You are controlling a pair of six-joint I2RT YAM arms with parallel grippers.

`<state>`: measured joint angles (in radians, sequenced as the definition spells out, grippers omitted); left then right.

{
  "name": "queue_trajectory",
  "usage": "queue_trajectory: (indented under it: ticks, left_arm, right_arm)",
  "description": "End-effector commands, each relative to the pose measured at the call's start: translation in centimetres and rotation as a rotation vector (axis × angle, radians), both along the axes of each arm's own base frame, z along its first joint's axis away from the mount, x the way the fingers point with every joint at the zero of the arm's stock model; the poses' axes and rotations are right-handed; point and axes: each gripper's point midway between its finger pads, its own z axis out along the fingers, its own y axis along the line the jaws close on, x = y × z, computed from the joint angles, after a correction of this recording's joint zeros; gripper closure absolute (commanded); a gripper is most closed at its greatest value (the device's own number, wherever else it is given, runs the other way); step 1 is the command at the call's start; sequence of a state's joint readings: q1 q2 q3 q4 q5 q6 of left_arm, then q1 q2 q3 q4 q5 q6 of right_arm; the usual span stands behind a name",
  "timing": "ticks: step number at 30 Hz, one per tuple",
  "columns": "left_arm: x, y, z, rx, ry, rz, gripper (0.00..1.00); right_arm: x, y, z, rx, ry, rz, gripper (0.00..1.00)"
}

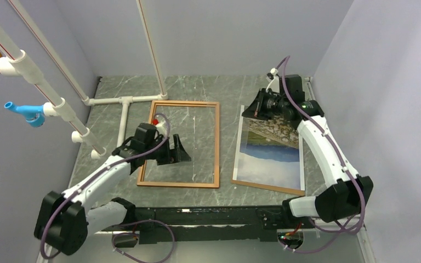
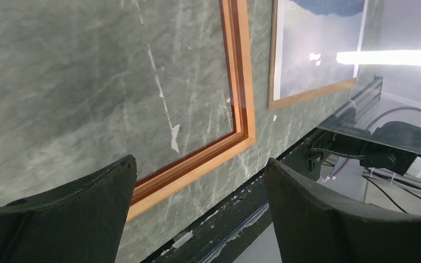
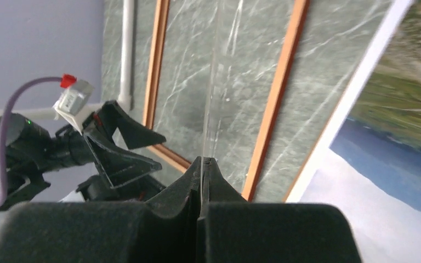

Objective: Put the photo into the frame
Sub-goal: Pick up the photo frame item at the center of the board, then move the photo frame to the center of the board.

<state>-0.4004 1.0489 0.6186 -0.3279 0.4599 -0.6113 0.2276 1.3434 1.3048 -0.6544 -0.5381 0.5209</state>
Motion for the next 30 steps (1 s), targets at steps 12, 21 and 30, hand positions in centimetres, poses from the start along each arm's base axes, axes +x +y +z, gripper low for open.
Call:
queue_trajectory:
  ticks: [12, 21, 30]
  left_arm:
    - [3.8, -11.2, -0.8, -0.016, 0.047, -0.029, 0.29]
    - [3.6, -15.7, -4.3, 0.034, 0.119, -0.110, 0.34]
    - [2.2, -18.4, -6.0, 0.028, 0.160, -0.159, 0.41]
  right_arm:
    - [-2.5, -8.5, 9.0, -0.287, -0.219, -0.327, 1.00]
    - [-3.7, -10.7, 12.7, -0.350, -0.295, -0.395, 1.00]
    - [-3.9, -11.4, 12.3, -0.380, -0.302, -0.415, 1.00]
